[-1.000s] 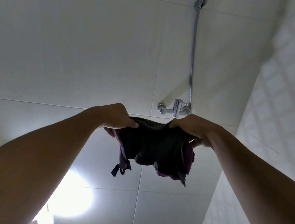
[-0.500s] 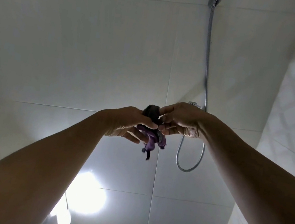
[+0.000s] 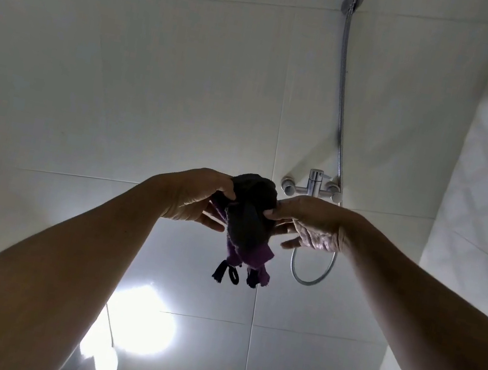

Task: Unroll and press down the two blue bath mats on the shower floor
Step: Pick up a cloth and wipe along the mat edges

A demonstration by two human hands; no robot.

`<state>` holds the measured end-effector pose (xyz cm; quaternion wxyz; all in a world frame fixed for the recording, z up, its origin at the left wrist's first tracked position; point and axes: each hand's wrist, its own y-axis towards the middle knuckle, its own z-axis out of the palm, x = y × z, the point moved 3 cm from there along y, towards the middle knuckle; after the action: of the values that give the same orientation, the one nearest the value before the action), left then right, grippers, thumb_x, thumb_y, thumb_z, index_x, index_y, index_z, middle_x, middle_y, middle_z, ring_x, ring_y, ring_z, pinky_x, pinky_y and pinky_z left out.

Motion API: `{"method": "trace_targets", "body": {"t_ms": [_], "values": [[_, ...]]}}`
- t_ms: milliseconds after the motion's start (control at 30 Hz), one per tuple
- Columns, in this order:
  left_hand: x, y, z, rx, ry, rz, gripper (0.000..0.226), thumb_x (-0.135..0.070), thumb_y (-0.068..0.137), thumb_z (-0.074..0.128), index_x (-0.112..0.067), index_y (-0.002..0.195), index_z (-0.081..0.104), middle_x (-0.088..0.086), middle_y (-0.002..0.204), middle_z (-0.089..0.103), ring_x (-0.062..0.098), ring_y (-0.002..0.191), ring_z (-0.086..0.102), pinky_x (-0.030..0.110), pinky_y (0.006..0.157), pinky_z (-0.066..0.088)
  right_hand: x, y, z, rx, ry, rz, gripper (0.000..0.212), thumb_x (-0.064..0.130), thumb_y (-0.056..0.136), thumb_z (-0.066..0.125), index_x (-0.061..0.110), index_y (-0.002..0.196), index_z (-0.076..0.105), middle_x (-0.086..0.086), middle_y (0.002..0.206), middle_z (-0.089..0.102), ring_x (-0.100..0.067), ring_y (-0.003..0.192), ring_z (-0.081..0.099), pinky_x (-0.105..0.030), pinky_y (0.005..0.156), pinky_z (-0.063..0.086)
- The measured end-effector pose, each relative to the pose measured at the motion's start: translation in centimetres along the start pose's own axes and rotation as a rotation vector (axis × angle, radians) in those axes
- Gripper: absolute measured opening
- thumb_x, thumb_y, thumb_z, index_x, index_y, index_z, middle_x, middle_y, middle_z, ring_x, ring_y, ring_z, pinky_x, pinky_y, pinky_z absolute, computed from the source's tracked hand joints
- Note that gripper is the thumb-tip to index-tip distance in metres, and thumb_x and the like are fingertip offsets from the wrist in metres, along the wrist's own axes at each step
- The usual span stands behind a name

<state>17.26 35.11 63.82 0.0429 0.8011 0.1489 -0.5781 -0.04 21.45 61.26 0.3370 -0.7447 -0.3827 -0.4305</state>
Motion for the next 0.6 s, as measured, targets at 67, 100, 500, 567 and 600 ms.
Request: {"method": "trace_targets", "body": {"t_ms": [67, 100, 500, 567, 600], "values": [[0.5, -0.2, 0.0, -0.057, -0.003, -0.002, 0.026, -0.006, 0.089, 0.053, -0.004, 0.112, 0.063, 0.019, 0.097, 0.068, 0.03, 0.081, 0.071, 0.049, 0.086, 0.06, -0.3, 0.4, 0.4, -0.088, 0.111, -0.089, 0.034, 0.02, 0.096, 0.064, 0.0, 0.122, 0.064, -0.016, 0.126, 0.068, -0.03, 0.116, 0.063, -0.05, 0.104, 0.047], [1.0, -0.2, 0.0, -0.103, 0.005, 0.002, 0.021, -0.003, 0.092, 0.051, -0.006, 0.11, 0.061, 0.019, 0.095, 0.066, 0.03, 0.078, 0.07, 0.048, 0.081, 0.061, -0.3, 0.6, 0.6, -0.117, 0.166, -0.125, 0.026, 0.02, 0.096, 0.064, 0.0, 0.112, 0.065, -0.017, 0.118, 0.068, -0.031, 0.107, 0.065, -0.047, 0.097, 0.051], [12.6, -0.1, 3.1, -0.301, -0.242, -0.089, 0.078, 0.004, 0.085, 0.075, -0.021, 0.146, 0.033, 0.012, 0.135, 0.054, 0.033, 0.115, 0.064, 0.042, 0.083, 0.06, -5.3, 3.3, 6.7, -0.285, 0.19, 0.008, 0.02, 0.023, 0.1, 0.059, 0.004, 0.104, 0.061, -0.019, 0.095, 0.064, -0.029, 0.077, 0.062, -0.045, 0.072, 0.056], [16.0, -0.5, 3.4, -0.357, -0.206, -0.134, 0.08, 0.007, 0.085, 0.073, -0.021, 0.149, 0.033, 0.013, 0.134, 0.055, 0.032, 0.114, 0.063, 0.041, 0.082, 0.059, -8.0, 4.1, 8.5, -0.221, 0.196, 0.084, 0.012, 0.018, 0.097, 0.06, 0.007, 0.102, 0.062, -0.017, 0.097, 0.066, -0.03, 0.077, 0.065, -0.05, 0.077, 0.06], [18.0, -0.8, 3.6, -0.383, -0.192, -0.157, 0.08, 0.007, 0.085, 0.073, -0.02, 0.149, 0.033, 0.013, 0.133, 0.056, 0.032, 0.114, 0.064, 0.041, 0.083, 0.059, -9.5, 4.5, 9.7, -0.183, 0.189, 0.115, 0.01, 0.015, 0.096, 0.06, 0.008, 0.102, 0.062, -0.017, 0.1, 0.066, -0.031, 0.08, 0.066, -0.051, 0.077, 0.06]]}}
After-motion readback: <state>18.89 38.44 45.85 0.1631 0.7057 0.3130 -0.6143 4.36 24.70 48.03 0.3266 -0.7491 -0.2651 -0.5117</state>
